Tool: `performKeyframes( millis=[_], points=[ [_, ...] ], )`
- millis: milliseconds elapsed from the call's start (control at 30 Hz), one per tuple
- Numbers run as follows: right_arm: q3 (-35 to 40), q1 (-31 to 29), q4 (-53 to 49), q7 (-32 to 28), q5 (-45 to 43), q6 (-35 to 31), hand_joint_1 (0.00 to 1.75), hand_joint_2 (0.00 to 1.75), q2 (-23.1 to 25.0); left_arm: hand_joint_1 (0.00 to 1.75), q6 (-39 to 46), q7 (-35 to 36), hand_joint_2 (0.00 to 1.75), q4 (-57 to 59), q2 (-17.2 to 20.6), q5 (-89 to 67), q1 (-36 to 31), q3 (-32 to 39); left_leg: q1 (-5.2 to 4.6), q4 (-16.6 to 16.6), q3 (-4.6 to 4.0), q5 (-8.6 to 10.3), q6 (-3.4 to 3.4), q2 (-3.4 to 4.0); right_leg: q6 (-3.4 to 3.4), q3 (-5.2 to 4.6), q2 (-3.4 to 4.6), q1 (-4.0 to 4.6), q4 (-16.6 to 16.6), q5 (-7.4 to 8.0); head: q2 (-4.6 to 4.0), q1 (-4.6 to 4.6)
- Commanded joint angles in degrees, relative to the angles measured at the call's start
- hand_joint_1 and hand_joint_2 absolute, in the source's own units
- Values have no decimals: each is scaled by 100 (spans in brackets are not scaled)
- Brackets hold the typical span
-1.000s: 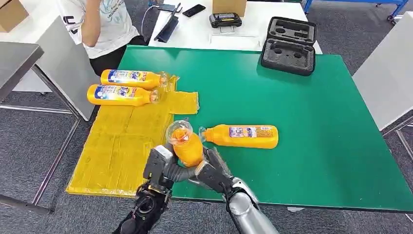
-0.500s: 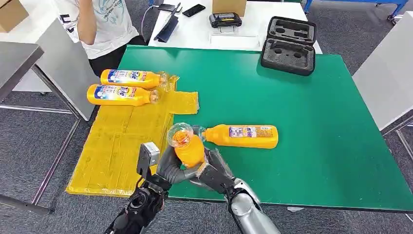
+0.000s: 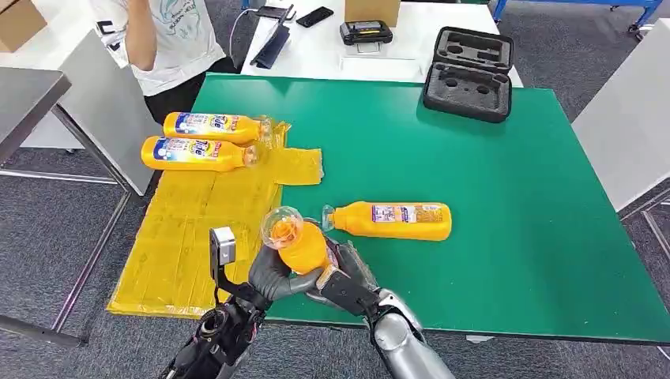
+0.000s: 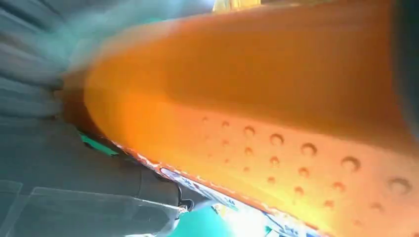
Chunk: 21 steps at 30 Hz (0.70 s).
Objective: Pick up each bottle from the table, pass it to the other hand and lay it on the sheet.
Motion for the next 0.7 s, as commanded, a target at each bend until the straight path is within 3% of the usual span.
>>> performKeyframes(
  millis=[33,133,167,267,300,433,467,500,533,567,600,700],
  points=[
    [285,-287,242,104,46,26,175,175,-35,175,-218,54,175,216,-54,4,-117,-504,3,-1,21,-10,-6,1,-7,21,1,3,-2,-9,0,0],
    [285,-287,242,104,46,26,175,175,-35,175,-218,54,175,216,-54,4,-117,-504,4,2,44,-21,-9,3,-11,44,3,5,0,-19,0,0],
    [285,-287,242,104,46,26,175,175,-35,175,-218,54,175,216,-54,4,-117,-504,0,-2,16,-7,-4,0,-5,16,0,0,-1,-7,0,0],
    [235,-233,194,120,68,13,175,175,-32,175,383,21,175,193,-28,-466,-158,-538,1,-2,17,-7,-4,-1,-5,17,-1,0,-1,-7,0,0],
    [233,-221,192,120,72,13,175,175,-41,175,320,45,175,239,-64,-367,-162,-501,4,1,53,-24,-10,2,-12,53,2,5,-1,-22,0,0],
    [198,-154,132,110,97,-18,175,175,-55,175,808,-78,175,164,-91,-706,-118,-417,2,-2,24,-10,-6,-2,-7,25,-2,2,-2,-10,0,0],
    [182,-125,90,109,99,-32,164,175,-57,175,944,-89,175,108,-112,-736,-90,-360,1,-3,15,-6,-4,-2,-6,15,-2,1,-2,-6,0,0],
    [163,-101,46,109,101,-72,19,175,-55,175,1108,-107,175,58,-113,-827,-75,-337,3,-2,34,-15,-8,-2,-9,35,-2,4,-2,-15,0,2],
    [111,-37,-94,100,122,-225,0,175,-40,175,1330,-140,175,-33,-116,-941,-48,-304,1,-2,26,-11,-7,-3,-8,27,-4,2,-1,-12,0,0],
    [99,-1,-194,101,122,-240,0,175,-44,175,1490,-152,175,-100,-123,-1005,-29,-265,3,-1,13,-6,-5,-3,-6,15,-3,3,-2,-7,0,2],
    [87,24,-287,95,118,-259,0,0,-49,175,1563,-154,175,-143,-113,-1050,-31,-253,4,-1,32,-16,-8,-2,-9,33,-2,4,-1,-16,0,-2],
    [28,115,-670,113,144,-399,0,0,-73,175,1923,-210,175,-323,-105,-1229,-13,-127,4,1,29,-16,-8,0,-10,29,1,5,1,-15,0,2]
  ],
)
